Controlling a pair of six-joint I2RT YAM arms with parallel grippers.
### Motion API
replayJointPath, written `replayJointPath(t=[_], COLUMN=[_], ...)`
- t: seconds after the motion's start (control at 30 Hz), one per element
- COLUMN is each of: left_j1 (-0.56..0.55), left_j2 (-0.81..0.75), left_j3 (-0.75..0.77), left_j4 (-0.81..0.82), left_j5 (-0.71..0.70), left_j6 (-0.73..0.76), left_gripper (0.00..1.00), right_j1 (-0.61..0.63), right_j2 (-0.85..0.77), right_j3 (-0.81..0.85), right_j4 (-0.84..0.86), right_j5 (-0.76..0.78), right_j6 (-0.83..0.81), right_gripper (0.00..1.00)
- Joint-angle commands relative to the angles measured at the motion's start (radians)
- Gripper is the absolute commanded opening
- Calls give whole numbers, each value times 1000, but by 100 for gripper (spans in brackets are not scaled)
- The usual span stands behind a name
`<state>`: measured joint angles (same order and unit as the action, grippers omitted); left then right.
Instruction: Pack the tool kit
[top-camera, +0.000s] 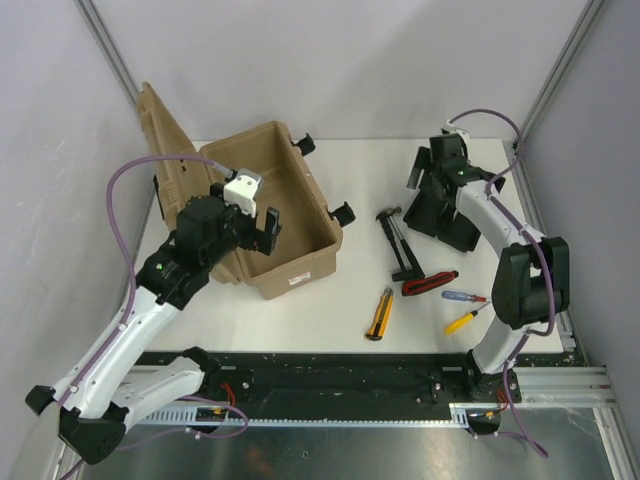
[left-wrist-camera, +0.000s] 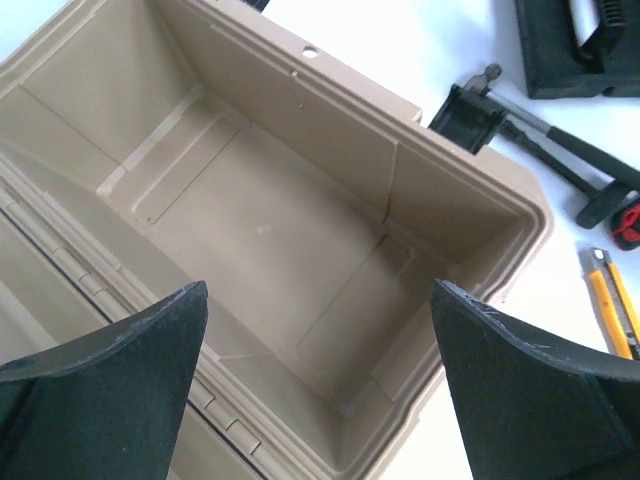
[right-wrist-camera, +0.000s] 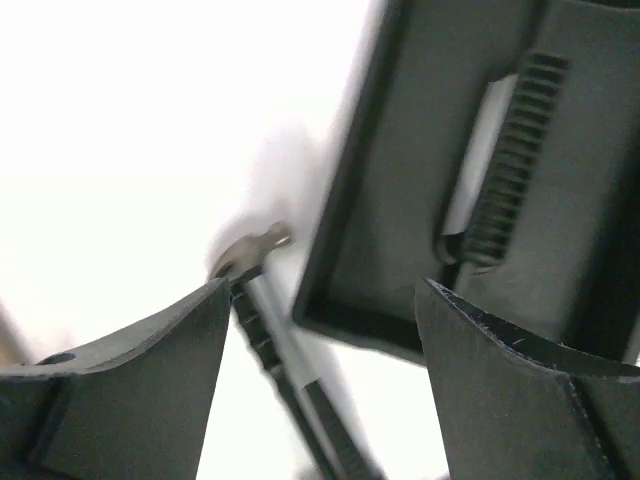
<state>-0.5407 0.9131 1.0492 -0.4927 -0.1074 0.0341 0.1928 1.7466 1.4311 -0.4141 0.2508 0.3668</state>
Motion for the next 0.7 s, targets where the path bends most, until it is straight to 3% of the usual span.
replayJointPath(t=[0.0, 0.2, 0.4, 0.67], left_j1=[8, 8, 7, 7], left_j2=[13, 56, 82, 83], left_j3=[90, 187, 277, 419], left_j4=[8, 12, 11, 11], left_j5=[79, 151, 197, 133], left_j6=[-21, -66, -89, -124], left_gripper=[96, 96, 96, 99], right_j1=[55, 110, 136, 141], right_j2=[-65, -67, -92, -38], right_j3=[-27, -110, -227, -306], right_j4=[-61, -94, -85, -43], right_j5=[-70, -118, -184, -213], right_j6=[-15, -26, -22, -19], right_gripper=[79, 79, 70, 67])
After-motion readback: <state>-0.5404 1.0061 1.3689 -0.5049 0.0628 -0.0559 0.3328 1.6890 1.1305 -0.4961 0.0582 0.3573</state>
